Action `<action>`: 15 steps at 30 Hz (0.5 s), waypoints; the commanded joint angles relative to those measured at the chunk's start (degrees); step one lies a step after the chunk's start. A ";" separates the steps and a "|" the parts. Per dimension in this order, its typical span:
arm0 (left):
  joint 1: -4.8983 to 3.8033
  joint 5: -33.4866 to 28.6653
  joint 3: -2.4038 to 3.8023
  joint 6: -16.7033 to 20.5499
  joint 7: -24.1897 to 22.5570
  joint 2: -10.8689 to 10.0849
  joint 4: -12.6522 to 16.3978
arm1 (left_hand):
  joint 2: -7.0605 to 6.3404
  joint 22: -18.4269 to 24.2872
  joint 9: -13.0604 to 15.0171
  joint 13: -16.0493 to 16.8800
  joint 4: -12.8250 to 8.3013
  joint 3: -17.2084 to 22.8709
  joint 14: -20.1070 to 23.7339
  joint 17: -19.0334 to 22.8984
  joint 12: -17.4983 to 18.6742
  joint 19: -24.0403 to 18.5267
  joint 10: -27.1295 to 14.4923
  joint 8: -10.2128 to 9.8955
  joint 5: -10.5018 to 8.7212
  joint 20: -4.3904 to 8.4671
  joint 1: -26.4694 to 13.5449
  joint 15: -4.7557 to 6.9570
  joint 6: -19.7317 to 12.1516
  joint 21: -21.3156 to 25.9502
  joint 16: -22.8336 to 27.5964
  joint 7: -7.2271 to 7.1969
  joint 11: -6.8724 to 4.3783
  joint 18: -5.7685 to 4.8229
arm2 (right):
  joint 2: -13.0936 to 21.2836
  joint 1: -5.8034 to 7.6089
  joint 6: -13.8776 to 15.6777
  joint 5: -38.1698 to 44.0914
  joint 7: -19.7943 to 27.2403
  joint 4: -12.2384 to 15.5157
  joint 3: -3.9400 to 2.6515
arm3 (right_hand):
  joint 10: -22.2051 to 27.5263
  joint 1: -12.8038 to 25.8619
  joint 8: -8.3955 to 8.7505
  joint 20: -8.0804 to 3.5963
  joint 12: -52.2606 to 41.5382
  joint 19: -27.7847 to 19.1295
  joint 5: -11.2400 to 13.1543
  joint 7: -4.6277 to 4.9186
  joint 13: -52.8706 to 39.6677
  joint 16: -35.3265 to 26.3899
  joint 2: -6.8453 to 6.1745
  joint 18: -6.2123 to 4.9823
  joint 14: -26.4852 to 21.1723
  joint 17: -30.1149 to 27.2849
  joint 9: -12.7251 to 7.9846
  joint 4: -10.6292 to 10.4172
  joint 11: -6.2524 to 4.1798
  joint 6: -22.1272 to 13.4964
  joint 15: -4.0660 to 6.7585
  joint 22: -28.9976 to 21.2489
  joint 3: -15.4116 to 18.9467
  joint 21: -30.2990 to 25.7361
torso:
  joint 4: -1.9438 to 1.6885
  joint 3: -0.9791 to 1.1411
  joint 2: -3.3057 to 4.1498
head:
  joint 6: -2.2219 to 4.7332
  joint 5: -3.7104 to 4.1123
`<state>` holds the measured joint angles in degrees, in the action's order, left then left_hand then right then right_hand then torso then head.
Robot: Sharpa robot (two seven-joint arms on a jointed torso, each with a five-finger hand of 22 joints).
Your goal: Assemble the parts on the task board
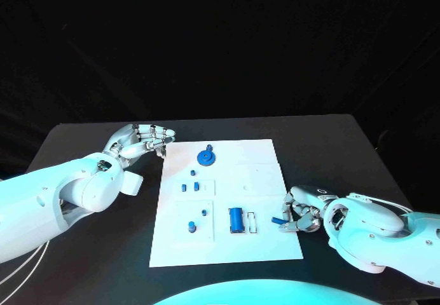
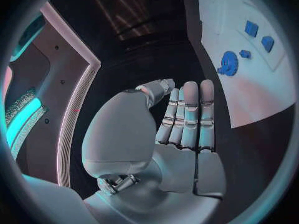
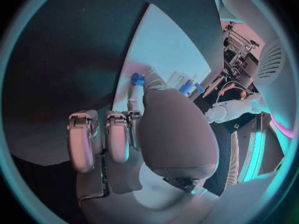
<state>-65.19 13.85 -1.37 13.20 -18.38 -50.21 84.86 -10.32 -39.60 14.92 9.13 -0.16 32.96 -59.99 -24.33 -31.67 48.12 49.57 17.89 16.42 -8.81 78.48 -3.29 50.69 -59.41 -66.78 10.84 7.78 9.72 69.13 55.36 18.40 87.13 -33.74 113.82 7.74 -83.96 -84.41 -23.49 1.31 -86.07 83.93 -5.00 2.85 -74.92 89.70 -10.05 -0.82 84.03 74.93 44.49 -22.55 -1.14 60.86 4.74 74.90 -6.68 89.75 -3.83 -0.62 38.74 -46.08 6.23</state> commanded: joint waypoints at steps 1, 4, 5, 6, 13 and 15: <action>0.01 -0.32 0.03 -0.62 -0.58 0.04 0.18 | 0.50 0.06 -0.09 -0.06 0.15 0.10 0.36 0.06 -0.40 -0.22 -0.42 0.22 0.15 -0.01 0.11 0.03 0.00 0.40 0.02 0.38 -0.11 0.88 | 0.14 -0.68 -0.30 -2.87 -2.90 -0.38 0.59 | -4.49 -1.49 -0.41 -0.26 0.00 6.07 -10.42 -0.17 -13.29 0.30 0.33 0.82 5.97 15.07 -20.23 7.12 -0.40 0.18 0.32 15.10 -11.70 0.25 | 0.06 0.04 -0.03 | -0.05 -0.14; 0.01 -0.32 0.03 -0.61 -0.57 0.05 0.17 | 0.50 0.06 -0.09 -0.06 0.15 0.10 0.36 0.06 -0.40 -0.22 -0.42 0.22 0.15 -0.01 0.11 0.03 0.00 0.40 0.02 0.38 -0.11 0.88 | 0.39 -0.51 0.70 -5.88 -2.57 0.30 0.54 | -4.53 -0.17 -1.09 -0.26 -0.03 6.07 -11.98 -0.14 -13.32 0.30 -0.55 0.82 5.97 15.07 -19.43 7.85 -0.37 -0.26 0.32 15.10 -15.09 0.25 | 0.05 0.03 -0.06 | -0.06 -0.18; 0.01 -0.32 0.03 -0.60 -0.56 0.06 0.16 | 0.56 0.06 -0.09 -0.06 0.14 0.13 0.36 0.06 -0.42 -0.21 -0.43 0.23 0.16 -0.01 0.14 0.04 0.00 0.40 0.02 0.37 -0.12 0.88 | 0.48 -0.34 1.14 -7.38 -2.34 0.61 0.51 | -4.51 0.38 -1.34 -0.25 0.03 6.07 -12.23 -0.13 -13.29 0.30 -0.80 0.82 5.97 15.07 -19.11 8.19 -0.37 -0.53 0.31 15.10 -16.19 0.25 | 0.04 0.03 -0.04 | -0.07 -0.18; 0.01 -0.32 0.03 -0.59 -0.55 0.07 0.15 | 0.56 0.06 -0.09 -0.06 0.14 0.13 0.36 0.06 -0.42 -0.21 -0.43 0.23 0.16 -0.01 0.14 0.04 0.00 0.40 0.02 0.37 -0.12 0.88 | 0.54 -0.14 1.50 -8.61 -2.15 0.85 0.49 | -4.51 0.60 -1.42 -0.24 0.05 6.07 -12.29 -0.11 -13.28 0.30 -0.85 0.82 5.97 15.07 -19.01 8.28 -0.37 -0.62 0.29 15.10 -16.54 0.25 | 0.04 0.04 -0.04 | -0.08 -0.19; 0.01 -0.32 0.03 -0.55 -0.51 0.18 0.10 | 0.72 0.06 -0.10 -0.08 0.06 0.27 0.38 0.07 -0.48 -0.20 -0.45 0.28 0.19 0.01 0.30 0.07 0.00 0.38 0.01 0.36 -0.14 0.90 | 0.73 2.18 4.41 -16.66 -0.84 2.50 0.43 | -4.52 4.60 -2.75 -0.12 0.17 6.07 -14.22 0.12 -13.26 0.30 -1.14 0.82 5.97 15.07 -17.31 9.80 -0.15 -2.04 0.15 15.10 -21.67 0.25 | 0.00 -0.02 -0.01 | -0.07 -0.24; 0.01 -0.32 0.03 -0.53 -0.51 0.19 0.11 | 0.72 0.06 -0.10 -0.08 0.06 0.27 0.38 0.07 -0.48 -0.20 -0.45 0.28 0.19 0.01 0.30 0.07 0.00 0.38 0.01 0.36 -0.14 0.90 | 0.70 2.62 5.15 -18.13 -0.62 2.80 0.42 | -4.51 5.30 -2.91 -0.10 0.21 6.07 -14.49 0.18 -13.24 0.30 -1.13 0.82 5.97 15.07 -17.10 9.95 -0.14 -2.19 0.12 15.10 -22.27 0.25 | -0.04 -0.03 -0.01 | -0.14 -0.23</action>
<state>-65.18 13.83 -1.37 13.21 -18.37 -50.13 84.83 -10.09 -39.60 14.92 9.14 -0.16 32.96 -59.99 -24.33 -31.92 48.12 49.57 17.89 16.42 -8.81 78.72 -3.29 50.69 -59.41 -66.77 10.83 7.78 9.72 69.85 57.82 21.65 74.74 -34.42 116.29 8.18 -84.04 -79.66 -26.20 1.32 -86.07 83.92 -19.10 2.89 -74.91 89.70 -11.26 -0.82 84.03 74.92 26.38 -21.01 -1.22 58.70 4.73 74.94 -20.20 89.75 -3.80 -0.58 38.72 -46.13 5.97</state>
